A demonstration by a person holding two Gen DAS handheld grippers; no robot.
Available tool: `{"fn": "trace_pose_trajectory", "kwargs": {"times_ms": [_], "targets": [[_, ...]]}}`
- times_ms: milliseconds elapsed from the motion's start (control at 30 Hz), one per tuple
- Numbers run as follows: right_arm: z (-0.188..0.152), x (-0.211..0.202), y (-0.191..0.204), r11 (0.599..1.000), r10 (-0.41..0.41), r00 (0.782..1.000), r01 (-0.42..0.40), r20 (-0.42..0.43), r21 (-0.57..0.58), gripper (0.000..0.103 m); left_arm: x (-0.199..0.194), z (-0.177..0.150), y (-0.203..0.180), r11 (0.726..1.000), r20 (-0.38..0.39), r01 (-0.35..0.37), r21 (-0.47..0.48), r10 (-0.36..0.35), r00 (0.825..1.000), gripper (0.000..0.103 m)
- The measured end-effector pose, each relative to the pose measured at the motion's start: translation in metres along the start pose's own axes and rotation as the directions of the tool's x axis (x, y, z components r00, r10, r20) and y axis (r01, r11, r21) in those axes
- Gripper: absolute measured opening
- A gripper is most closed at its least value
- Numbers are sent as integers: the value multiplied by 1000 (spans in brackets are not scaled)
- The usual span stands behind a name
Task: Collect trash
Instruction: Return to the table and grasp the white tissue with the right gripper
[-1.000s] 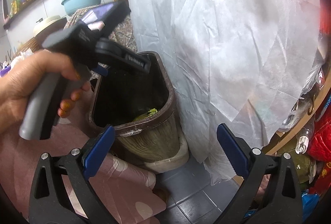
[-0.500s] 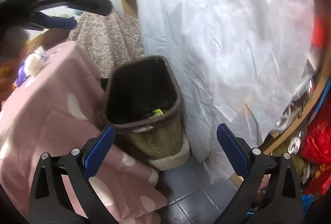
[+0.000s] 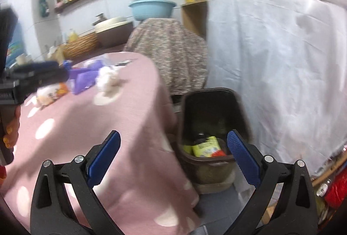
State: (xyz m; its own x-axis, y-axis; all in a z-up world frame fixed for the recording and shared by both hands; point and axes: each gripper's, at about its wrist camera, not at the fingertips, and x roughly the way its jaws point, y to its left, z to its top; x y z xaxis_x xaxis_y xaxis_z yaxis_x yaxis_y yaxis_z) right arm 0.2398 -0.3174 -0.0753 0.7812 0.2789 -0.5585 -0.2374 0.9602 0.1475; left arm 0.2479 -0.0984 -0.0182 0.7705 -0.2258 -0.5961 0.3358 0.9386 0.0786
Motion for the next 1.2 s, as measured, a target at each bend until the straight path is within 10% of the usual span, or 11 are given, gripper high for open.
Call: {"fn": "trace_pose_trajectory", "kwargs": {"times_ms": [533,933,1200], "targets": [[48,50,96,975,149,986,-160,-82,-154,97,-45,-74,120,978,-83,-175,-116,166,983,98],[85,118,130,975,84,983,-115,-164,-188,94,-57,-91,140,969,-87,-200,-142,189,978,98],[93,158,132,983,57,971,-95,-232,-156,65,-56,-90,156,967,-100,-216,-138,204,974,98]]}}
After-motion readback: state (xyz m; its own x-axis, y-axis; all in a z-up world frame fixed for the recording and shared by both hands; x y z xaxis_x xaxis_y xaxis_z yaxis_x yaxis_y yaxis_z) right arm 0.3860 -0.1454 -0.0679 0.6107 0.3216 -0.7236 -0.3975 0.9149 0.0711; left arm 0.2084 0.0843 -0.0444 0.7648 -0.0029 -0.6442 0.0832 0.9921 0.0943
